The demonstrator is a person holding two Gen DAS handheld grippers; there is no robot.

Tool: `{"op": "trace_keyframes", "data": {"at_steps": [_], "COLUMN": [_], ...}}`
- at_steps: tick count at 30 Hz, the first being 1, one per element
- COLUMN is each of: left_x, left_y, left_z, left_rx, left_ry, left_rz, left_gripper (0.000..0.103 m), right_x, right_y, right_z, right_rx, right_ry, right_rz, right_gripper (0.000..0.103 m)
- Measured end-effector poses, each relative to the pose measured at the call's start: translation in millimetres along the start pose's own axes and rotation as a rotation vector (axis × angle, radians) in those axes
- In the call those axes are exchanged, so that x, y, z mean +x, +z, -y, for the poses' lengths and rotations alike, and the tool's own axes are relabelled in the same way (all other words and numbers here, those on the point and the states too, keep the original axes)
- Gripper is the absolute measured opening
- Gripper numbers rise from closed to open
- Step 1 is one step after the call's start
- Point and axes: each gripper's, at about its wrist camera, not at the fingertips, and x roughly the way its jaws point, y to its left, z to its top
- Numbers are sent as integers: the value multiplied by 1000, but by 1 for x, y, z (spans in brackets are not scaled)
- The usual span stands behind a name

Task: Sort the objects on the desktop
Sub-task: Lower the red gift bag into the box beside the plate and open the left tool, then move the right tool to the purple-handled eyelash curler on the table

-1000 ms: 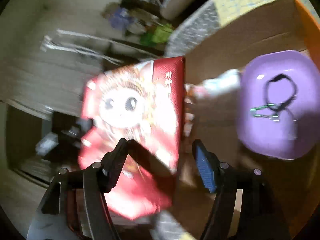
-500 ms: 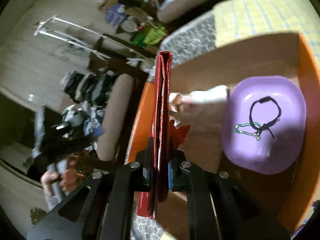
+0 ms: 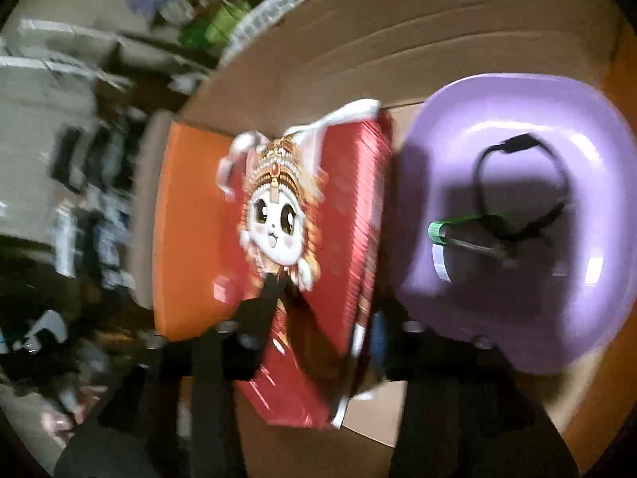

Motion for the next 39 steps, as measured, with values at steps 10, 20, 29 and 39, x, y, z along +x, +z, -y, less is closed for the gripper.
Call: {"op": "trace_keyframes", "data": {"at_steps": [10,20,29,39], "left_x": [5,18,25,32], "left_y": [-7,-22,-39,-63], "left_z": [16,-2,57,119], "left_rx": [51,16,192,245], "left_ry": [39,51,153,217], "left_rz": [-13,-39,-14,5], "left_gripper": [96,96,99,103], "right_x": [-47,-8,-62,-180], "right_y": [12,35,6,-68], "right_z": [-9,-22,-15,-10], "right_rx": [-41,-83,-211,-327], "right_ry": [-45,-77,-161,-92], "right_rz": [84,80,110,190], "right_gripper": [66,64,66,103]}}
